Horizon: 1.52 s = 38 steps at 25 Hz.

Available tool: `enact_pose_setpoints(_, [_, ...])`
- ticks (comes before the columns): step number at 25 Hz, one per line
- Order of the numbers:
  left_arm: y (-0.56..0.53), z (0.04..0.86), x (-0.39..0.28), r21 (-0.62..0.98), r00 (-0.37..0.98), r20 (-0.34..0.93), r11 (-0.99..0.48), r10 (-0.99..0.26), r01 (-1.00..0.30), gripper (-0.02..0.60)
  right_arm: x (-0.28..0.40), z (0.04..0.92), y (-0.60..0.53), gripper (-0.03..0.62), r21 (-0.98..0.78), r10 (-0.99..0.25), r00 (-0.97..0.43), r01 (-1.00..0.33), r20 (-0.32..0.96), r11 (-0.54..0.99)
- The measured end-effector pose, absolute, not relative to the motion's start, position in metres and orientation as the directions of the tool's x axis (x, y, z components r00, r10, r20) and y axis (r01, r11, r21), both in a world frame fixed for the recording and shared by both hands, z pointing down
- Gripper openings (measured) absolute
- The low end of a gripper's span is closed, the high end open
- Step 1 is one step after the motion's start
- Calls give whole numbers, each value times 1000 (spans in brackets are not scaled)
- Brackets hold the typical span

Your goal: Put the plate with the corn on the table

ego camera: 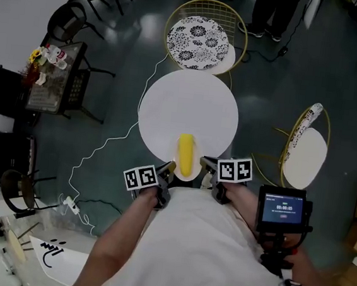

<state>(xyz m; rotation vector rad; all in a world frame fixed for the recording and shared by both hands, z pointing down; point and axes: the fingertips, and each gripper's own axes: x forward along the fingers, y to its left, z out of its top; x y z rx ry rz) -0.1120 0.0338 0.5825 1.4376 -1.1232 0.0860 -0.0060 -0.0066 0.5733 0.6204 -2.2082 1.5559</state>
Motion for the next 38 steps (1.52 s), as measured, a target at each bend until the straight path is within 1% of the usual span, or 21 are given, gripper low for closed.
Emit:
enact_pose_setpoints(7, [17,590,-124,723,550,650,204,-525,-660,38,-18,581,-20,38,-774,-146,-820,-571,553,273])
enact_pose_setpoints(13, [-10,615,-169,712,562,669,200,-486,-673,39,-62,609,-47,38,-766,-119,-810,-583,574,272])
enact_pose_setpoints(25, [-12,621,-152,703,578,682,183,-448,-687,40,-45,614,-48,38,-752,-123,-798,-599,591,276])
enact_pose_setpoints(38, [-46,649,-173,692,600,700,158,-387,-705,40,-67,644,-81,38,-728,-130,-770,-634,624,260])
